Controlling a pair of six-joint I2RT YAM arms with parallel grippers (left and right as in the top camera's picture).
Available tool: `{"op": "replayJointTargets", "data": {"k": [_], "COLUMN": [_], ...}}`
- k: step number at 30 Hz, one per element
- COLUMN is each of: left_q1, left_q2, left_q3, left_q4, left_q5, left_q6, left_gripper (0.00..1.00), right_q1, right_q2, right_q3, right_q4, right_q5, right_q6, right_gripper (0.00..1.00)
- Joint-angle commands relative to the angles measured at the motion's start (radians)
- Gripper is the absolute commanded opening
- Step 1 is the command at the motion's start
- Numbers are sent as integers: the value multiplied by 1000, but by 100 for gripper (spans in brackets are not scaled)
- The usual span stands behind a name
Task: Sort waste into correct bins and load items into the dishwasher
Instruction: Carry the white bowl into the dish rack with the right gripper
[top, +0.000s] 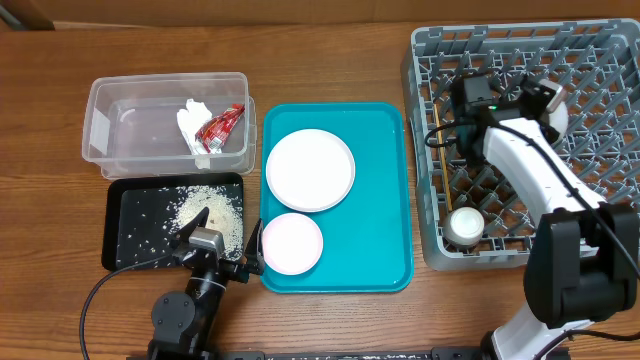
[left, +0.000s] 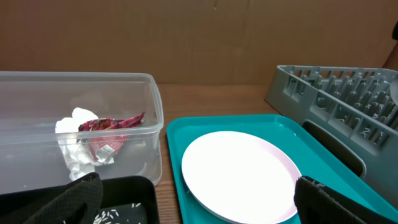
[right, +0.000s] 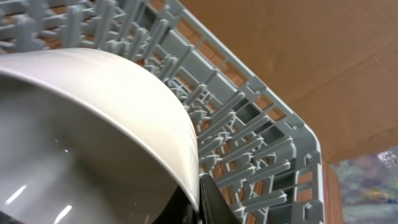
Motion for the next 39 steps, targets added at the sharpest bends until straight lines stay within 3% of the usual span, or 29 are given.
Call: {"op": "replayJointTargets", "data": {"k": [1,13,17,23,32,39], "left_q1": [5,5,5,5,5,5], "left_q2": [-9,-9,-9,-9,-9,-9], "left_q3": [-4,-4,-4,-4,-4,-4], "left_q4": [0,0,0,0,0,0], "left_q5": [15,15,15,15,15,15], "left_q6": [-7,-7,-7,-7,-7,-7], "left_gripper": [100,100,100,100,100,100], "right_q1": [19,20,-4,-13,-5,16], "right_q2": [21,21,21,21,21,21], "right_q3": [2,2,2,2,1,2], "right_q4": [-16,-57,10,160,46,-40], "right_q5": [29,17,124,108,-72,-78], "right_q6": [1,3,1,-187,-150,-119], "right_gripper": [4,4,4,4,4,4]}}
